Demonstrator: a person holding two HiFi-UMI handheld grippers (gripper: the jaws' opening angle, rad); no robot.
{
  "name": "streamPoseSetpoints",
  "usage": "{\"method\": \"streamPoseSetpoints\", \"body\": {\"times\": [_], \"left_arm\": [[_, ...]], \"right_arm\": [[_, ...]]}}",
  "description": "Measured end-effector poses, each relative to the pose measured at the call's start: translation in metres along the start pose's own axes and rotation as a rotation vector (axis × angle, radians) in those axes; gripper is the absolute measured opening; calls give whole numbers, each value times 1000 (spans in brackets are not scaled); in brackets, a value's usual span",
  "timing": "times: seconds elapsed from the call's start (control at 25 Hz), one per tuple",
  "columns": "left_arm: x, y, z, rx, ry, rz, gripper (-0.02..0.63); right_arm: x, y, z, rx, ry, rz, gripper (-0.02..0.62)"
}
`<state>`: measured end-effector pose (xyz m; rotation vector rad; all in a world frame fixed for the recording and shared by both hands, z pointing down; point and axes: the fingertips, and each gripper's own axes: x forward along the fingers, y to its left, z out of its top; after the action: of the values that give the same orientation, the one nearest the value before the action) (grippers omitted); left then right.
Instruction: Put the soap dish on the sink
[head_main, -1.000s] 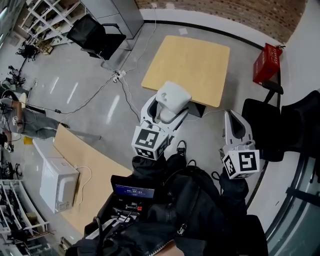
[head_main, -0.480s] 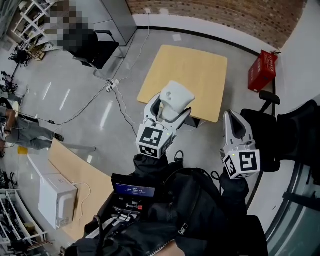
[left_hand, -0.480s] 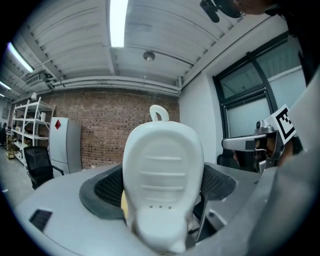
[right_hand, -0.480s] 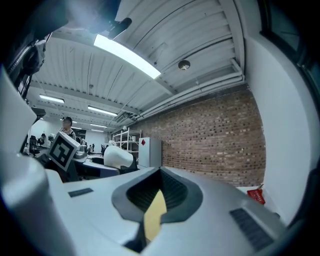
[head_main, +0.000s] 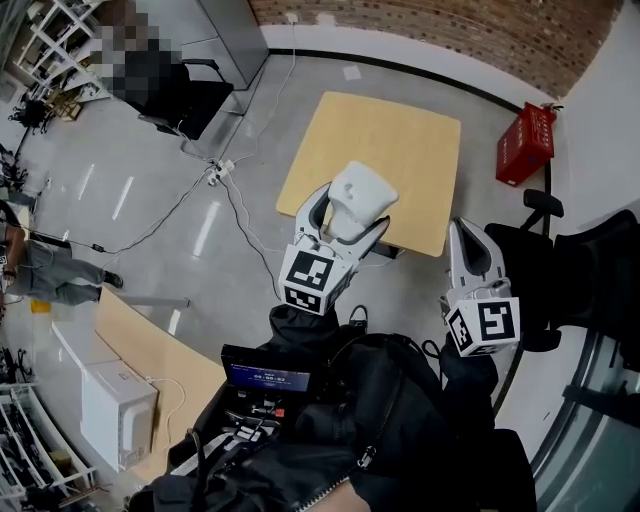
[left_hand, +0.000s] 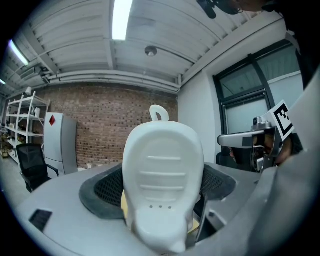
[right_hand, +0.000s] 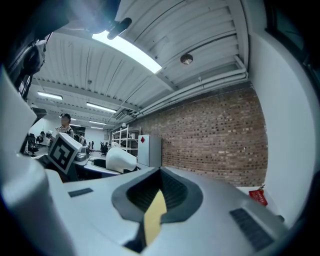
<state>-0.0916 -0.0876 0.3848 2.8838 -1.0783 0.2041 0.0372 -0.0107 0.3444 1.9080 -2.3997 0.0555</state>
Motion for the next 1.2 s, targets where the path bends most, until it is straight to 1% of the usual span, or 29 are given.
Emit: {"method": "streamPoseSetpoints", "body": {"times": [0.12,0.24,0.4,0.52,0.76,0.88,1.0,1.2], "left_arm": [[5,10,-7,12,20,-9,459],[13,15,-13,2,32,-25,459],[21,15,-19,-9,44,-67,459],[24,18,-23,-14,53,-73,459],[46,15,-41,-37,97,-91,459],[63,14,-49,-44,120,-87,459],[79,19,-50,-35,132,-68,457],[107,27,-30,1,115,-42,459]], "right_arm": [[10,4,-4,-4,16,0,6],[17,2,-8,-4,34,-9,6],[25,2,-12,-2,51,-21,6],[30,4,-16,1,65,-19,6],[36,-13,-31,27,100,-36,6],[44,-30,-40,46,108,-37,6],[60,-46,-40,55,89,-19,6],[86,-67,-26,56,43,15,6]]}}
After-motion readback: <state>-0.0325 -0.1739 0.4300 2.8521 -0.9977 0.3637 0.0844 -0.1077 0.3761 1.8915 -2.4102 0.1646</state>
